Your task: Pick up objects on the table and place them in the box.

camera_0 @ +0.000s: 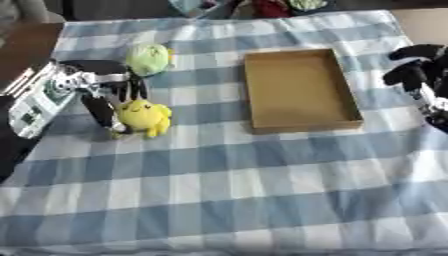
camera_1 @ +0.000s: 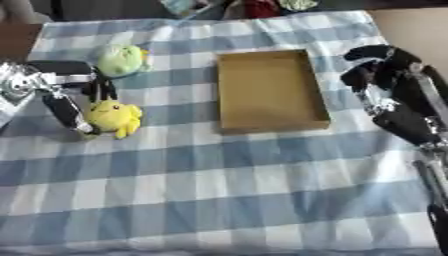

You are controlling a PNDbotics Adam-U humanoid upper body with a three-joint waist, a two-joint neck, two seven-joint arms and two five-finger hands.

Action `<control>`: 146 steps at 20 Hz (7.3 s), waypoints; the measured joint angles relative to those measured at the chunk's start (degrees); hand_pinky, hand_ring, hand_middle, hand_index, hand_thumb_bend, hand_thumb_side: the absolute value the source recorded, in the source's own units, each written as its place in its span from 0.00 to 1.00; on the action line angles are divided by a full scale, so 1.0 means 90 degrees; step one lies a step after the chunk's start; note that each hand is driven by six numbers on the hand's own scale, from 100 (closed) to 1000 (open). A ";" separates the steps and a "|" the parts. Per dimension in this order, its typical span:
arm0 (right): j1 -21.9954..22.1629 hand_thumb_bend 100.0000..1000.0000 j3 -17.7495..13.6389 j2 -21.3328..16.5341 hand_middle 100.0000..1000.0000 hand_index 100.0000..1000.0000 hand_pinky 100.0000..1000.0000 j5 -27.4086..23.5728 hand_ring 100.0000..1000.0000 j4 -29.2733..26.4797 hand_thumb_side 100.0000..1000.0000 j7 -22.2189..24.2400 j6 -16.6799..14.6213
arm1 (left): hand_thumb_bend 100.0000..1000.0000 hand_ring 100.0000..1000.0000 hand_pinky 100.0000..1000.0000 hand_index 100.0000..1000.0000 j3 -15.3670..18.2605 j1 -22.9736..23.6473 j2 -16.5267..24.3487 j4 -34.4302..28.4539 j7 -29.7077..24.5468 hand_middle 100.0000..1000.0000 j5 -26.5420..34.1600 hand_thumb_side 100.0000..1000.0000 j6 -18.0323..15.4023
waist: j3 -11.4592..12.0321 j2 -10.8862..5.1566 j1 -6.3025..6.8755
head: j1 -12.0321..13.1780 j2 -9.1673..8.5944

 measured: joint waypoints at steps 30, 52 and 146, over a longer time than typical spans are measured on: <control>-0.0420 0.09 0.0533 0.0191 0.67 0.74 0.59 -0.0110 0.57 0.0003 0.41 0.0565 0.0052 | 0.25 0.44 0.59 0.62 0.0023 -0.1886 -0.1224 -0.0071 0.0287 0.43 -0.0604 0.00 -0.0328 | -0.0680 0.0071 0.0102 | 0.0308 -0.0085; -0.0690 0.09 0.1060 0.0302 0.67 0.74 0.59 -0.0207 0.57 0.0042 0.43 0.1247 0.0096 | 0.48 0.56 0.66 0.77 -0.0468 -0.1998 -0.2492 0.1022 0.0384 0.59 -0.1378 0.06 -0.1129 | -0.1211 0.0254 0.0267 | 0.0580 -0.0275; -0.0582 0.09 0.1023 0.0295 0.67 0.74 0.59 -0.0204 0.57 0.0156 0.44 0.1189 0.0070 | 0.40 0.41 0.51 0.58 0.0779 -0.2248 -0.2658 0.2056 0.2168 0.41 -0.2638 0.00 -0.0116 | -0.1165 0.0162 0.0193 | 0.0347 -0.0281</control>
